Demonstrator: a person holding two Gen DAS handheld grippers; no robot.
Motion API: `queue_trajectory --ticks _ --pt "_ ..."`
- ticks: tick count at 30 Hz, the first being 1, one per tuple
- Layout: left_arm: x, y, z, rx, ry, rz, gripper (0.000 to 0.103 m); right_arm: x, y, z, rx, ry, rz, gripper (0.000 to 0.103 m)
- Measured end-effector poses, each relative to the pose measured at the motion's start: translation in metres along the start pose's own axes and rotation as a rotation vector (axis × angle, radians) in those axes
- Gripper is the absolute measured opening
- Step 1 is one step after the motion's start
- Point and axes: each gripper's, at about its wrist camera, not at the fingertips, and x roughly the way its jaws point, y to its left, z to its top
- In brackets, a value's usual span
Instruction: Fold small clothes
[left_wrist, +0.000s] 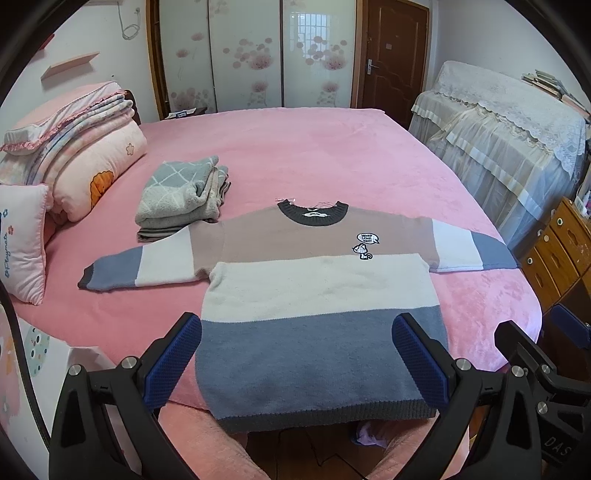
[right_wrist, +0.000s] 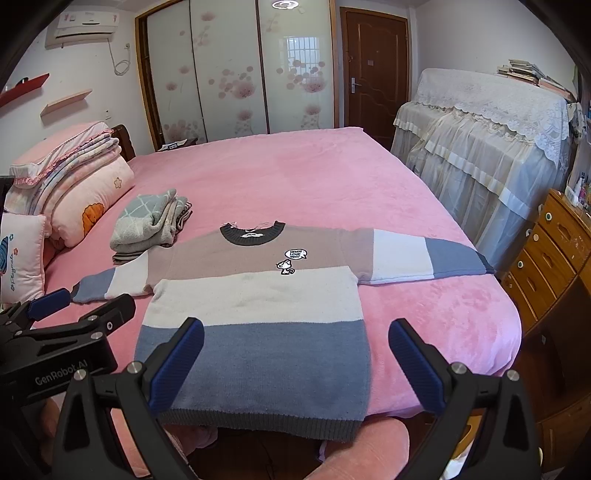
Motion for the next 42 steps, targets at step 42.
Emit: queue_trajectory --ticks 42 --pt "0.019 -0.009 0.012 0.033 0.000 0.017 0.102 0.009 -0.006 -0.001 0.006 0.009 -0.005 0.101"
